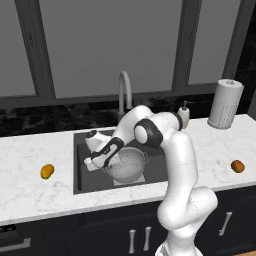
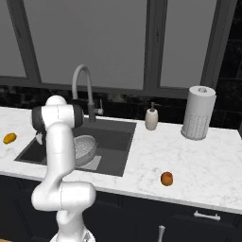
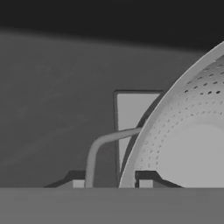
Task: Put the colander in the sink, put the mango, peach in the colander, and turn on the sink faucet and pour water over the colander.
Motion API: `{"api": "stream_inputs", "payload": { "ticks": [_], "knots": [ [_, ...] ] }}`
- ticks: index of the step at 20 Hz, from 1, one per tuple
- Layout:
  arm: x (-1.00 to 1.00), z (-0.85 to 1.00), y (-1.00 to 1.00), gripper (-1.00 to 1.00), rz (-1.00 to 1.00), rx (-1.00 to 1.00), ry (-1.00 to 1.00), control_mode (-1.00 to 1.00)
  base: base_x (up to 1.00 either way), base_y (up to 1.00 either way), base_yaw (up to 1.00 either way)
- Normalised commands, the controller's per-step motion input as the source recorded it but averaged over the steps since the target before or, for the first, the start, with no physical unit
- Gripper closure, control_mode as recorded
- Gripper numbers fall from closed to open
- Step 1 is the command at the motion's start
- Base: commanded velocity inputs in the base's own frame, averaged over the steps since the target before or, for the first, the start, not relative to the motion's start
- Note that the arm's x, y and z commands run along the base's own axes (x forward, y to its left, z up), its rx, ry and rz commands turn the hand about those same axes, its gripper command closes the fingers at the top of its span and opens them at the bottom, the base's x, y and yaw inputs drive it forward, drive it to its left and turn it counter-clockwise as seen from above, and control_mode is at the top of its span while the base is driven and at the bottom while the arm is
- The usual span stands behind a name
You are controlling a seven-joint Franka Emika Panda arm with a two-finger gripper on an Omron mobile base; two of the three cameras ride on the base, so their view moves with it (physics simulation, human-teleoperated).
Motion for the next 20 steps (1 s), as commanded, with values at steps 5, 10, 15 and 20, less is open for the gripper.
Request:
{"api": "stream_inputs", "payload": {
  "ticks": [5,10,15,20],
  "knots": [
    [-0.09,0.00,-0.11,-1.00,0.03,0.00,-0.08,-1.00,0.00,0.00,0.00],
    [-0.13,0.18,-0.02,-1.00,0.04,0.00,-0.14,-1.00,0.00,0.00,0.00],
    [-0.17,0.39,0.00,-1.00,0.00,0.00,-0.08,-1.00,0.00,0.00,0.00],
    [-0.22,0.64,0.07,-1.00,0.00,0.00,-0.08,-1.00,0.00,0.00,0.00]
  ]
}}
